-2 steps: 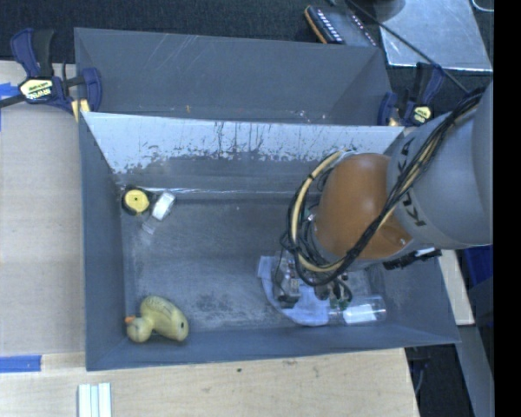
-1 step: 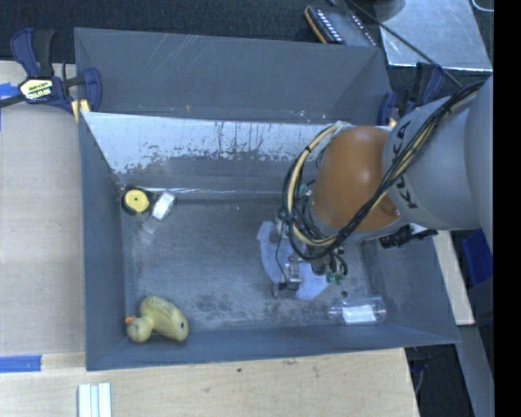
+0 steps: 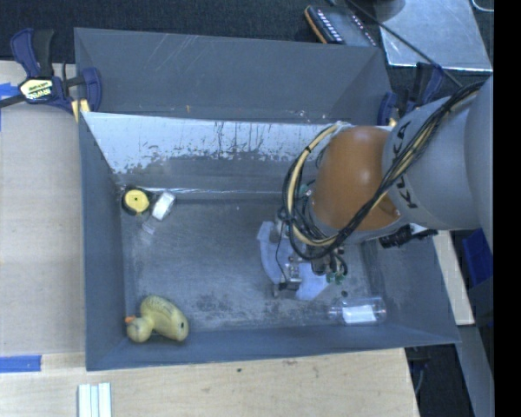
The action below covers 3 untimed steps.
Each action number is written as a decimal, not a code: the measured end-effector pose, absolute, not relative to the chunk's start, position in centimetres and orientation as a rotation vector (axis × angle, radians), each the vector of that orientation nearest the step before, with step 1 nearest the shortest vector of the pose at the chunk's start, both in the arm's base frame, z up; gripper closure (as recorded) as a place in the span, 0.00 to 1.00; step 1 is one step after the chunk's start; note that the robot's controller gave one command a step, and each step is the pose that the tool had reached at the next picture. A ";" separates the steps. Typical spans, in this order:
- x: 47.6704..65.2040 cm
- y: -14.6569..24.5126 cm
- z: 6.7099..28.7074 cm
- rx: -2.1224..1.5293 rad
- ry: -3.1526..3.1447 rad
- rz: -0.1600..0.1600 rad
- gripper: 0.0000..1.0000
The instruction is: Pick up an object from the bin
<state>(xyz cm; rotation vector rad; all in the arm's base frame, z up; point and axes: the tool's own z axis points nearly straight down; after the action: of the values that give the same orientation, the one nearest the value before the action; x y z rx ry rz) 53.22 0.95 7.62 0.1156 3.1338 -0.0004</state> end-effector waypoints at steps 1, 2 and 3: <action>52.4 0.4 10.8 0.110 3.127 -0.001 0.00; 52.4 -0.8 15.5 0.088 3.132 -0.001 1.00; 52.4 -0.8 15.5 0.088 3.132 -0.001 1.00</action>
Offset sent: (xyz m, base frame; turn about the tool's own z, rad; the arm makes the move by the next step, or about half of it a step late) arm -0.0085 -0.0175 0.0789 -0.0173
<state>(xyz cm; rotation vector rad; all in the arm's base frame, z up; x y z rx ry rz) 52.44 -0.84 15.53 0.0876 3.1320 -0.0009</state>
